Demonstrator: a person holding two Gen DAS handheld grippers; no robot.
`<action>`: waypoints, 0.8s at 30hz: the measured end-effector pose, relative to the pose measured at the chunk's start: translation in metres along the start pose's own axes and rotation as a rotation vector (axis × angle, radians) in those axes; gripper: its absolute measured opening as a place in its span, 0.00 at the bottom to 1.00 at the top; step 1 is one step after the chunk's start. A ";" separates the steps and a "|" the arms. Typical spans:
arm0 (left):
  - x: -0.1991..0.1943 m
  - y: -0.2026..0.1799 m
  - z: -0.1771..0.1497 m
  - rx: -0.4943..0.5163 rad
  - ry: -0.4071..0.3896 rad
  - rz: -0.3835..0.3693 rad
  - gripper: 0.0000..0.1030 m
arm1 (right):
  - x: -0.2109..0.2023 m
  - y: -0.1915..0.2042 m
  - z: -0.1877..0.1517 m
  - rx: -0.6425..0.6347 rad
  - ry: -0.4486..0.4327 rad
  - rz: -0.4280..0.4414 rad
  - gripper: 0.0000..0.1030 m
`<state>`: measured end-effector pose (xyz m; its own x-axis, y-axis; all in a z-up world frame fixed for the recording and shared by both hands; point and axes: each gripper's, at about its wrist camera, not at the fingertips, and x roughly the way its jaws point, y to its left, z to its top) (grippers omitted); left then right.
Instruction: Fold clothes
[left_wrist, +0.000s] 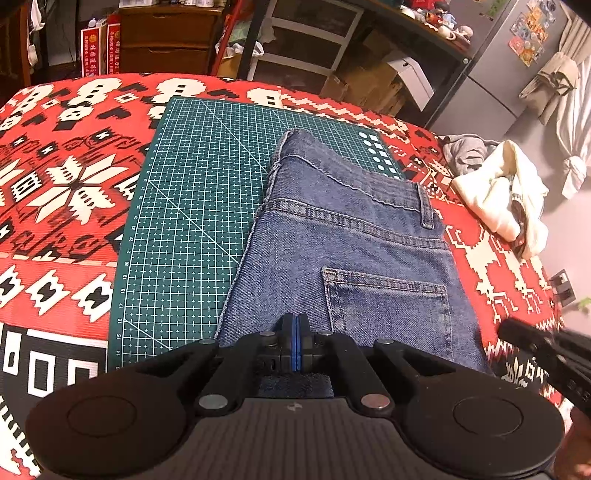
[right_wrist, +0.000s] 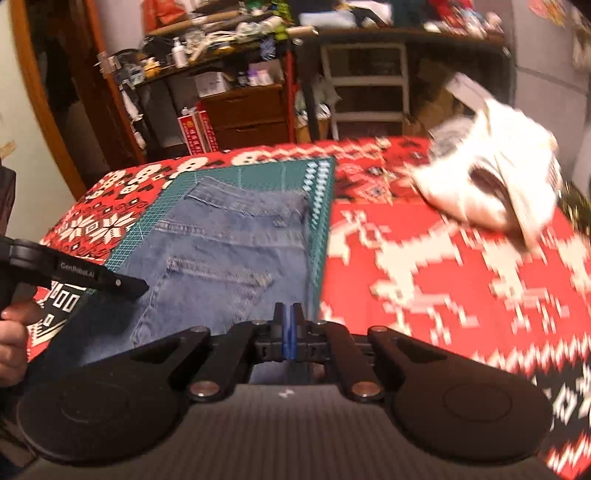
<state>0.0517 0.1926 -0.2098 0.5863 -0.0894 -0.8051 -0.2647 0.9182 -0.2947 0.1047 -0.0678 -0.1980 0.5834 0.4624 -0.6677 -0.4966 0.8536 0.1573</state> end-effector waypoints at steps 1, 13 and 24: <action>0.000 0.000 0.000 0.001 -0.001 0.001 0.03 | 0.007 0.003 0.003 -0.013 0.005 0.003 0.02; 0.001 -0.001 -0.001 0.024 -0.007 -0.003 0.03 | 0.024 -0.009 -0.015 0.000 0.054 -0.059 0.03; -0.009 -0.012 0.006 0.025 0.037 0.023 0.04 | -0.012 0.015 -0.020 0.001 0.033 0.062 0.07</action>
<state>0.0543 0.1845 -0.1958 0.5515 -0.0818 -0.8302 -0.2583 0.9295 -0.2632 0.0773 -0.0657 -0.2024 0.5297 0.5062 -0.6806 -0.5308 0.8237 0.1995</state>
